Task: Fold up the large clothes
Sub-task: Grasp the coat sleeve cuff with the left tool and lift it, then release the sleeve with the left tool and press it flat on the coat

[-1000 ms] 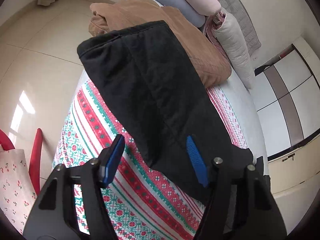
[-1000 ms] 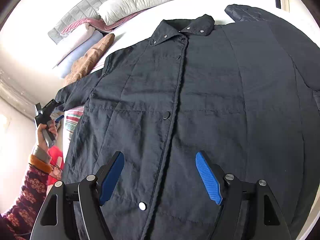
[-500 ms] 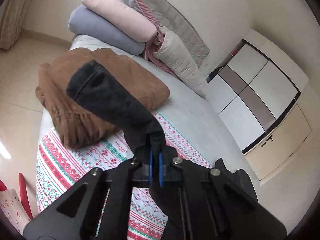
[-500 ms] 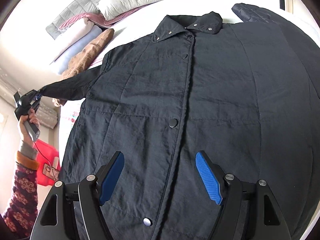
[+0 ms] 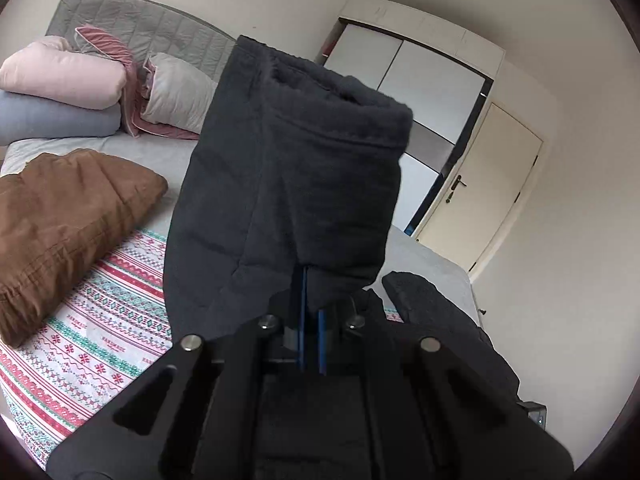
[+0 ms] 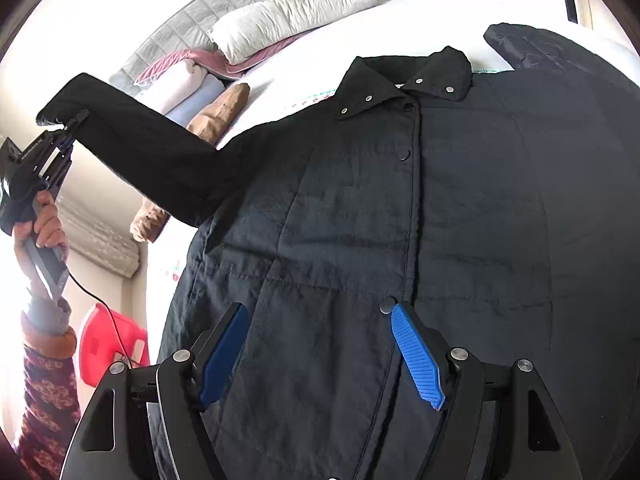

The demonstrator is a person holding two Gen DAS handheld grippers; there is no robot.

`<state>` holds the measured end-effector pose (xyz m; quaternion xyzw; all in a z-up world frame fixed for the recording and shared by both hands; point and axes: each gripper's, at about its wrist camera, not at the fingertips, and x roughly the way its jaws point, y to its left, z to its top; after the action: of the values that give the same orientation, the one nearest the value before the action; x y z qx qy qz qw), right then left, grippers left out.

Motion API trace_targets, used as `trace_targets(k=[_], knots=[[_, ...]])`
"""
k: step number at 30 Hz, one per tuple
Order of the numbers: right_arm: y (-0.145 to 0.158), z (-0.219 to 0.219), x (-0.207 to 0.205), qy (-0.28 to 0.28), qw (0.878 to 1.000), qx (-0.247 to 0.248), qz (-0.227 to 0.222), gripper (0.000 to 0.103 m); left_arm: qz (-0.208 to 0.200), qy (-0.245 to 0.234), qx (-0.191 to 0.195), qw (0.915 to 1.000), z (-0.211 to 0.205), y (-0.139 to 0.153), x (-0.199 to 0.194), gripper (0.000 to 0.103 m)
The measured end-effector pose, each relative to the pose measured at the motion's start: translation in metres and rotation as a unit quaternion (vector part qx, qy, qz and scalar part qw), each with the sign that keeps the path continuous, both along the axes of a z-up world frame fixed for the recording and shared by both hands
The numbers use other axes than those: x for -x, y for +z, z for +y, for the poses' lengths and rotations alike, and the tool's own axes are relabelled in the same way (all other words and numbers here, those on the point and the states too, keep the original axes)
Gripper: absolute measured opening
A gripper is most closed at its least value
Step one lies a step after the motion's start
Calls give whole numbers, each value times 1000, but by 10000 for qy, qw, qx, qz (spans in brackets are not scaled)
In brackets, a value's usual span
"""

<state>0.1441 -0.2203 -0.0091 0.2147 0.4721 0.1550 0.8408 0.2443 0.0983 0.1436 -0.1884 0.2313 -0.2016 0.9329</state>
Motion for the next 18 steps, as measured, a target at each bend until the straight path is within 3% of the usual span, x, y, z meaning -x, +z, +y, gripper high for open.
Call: trace_targets(k=[5, 8, 10, 12, 13, 16, 18], knots=[[-5, -9, -9, -233, 9995, -209, 26, 75, 176, -607, -384, 9973, -71, -19, -4, 6], [-10, -19, -14, -363, 9988, -324, -17, 75, 613, -1708, -494, 9822, -107, -37, -3, 21], [-16, -29, -17, -501, 9979, -417, 11, 75, 738, -1972, -632, 9755, -113, -47, 2, 32], [-24, -43, -21, -628, 9965, -535, 105, 75, 583, -1780, -727, 9796, -98, -49, 8, 48], [-28, -49, -23, -653, 9962, -553, 174, 75, 519, -1643, -711, 9825, -85, -49, 8, 50], [-37, -68, -34, -781, 9944, -621, 350, 75, 714, -1026, -816, 9888, -46, -60, -4, 51], [-43, -78, -47, -882, 9902, -998, 415, 75, 972, -641, -977, 9884, -22, -74, -13, 46]])
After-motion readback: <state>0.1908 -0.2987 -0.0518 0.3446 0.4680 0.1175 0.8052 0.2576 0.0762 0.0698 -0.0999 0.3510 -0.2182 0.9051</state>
